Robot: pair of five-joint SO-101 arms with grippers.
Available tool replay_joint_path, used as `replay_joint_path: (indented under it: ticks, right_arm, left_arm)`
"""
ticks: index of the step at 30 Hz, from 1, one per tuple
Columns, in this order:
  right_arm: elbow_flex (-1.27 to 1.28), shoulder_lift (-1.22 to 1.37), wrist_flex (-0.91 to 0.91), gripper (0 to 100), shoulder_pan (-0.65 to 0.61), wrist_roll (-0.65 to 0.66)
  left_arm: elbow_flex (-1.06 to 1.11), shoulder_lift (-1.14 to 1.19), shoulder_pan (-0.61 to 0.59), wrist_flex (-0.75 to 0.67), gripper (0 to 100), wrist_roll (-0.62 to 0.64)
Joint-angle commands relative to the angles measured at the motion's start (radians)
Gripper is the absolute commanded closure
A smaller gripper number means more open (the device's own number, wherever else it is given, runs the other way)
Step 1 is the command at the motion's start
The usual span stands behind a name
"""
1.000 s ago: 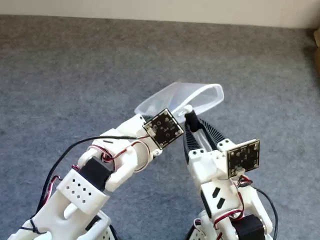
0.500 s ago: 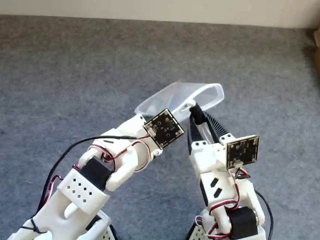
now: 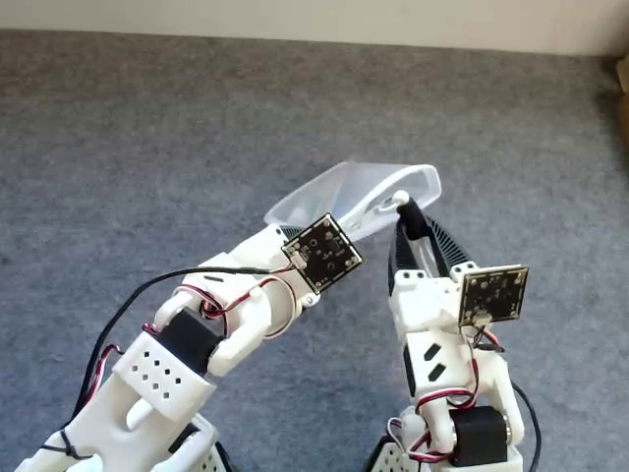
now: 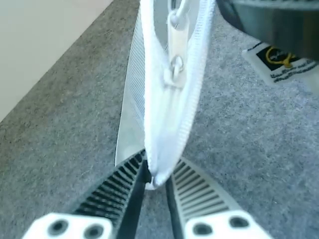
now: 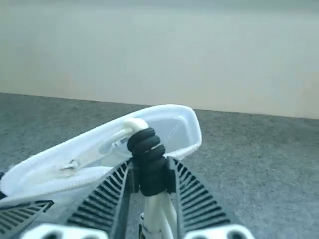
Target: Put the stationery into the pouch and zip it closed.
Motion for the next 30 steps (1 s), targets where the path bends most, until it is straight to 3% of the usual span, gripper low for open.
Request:
replay_joint_path:
  ticks: [1, 30]
  right_arm:
    - [-0.016, -0.007, -0.054, 99.4, 0.064, -0.008]
    - [-0.004, -0.005, -0.226, 99.4, 0.321, 0.054]
  left_arm:
    - [0.004, -0.018, -0.033, -0.002, 99, 0.017]
    - [0.005, -0.068, -0.104, 0.000, 99, 0.017]
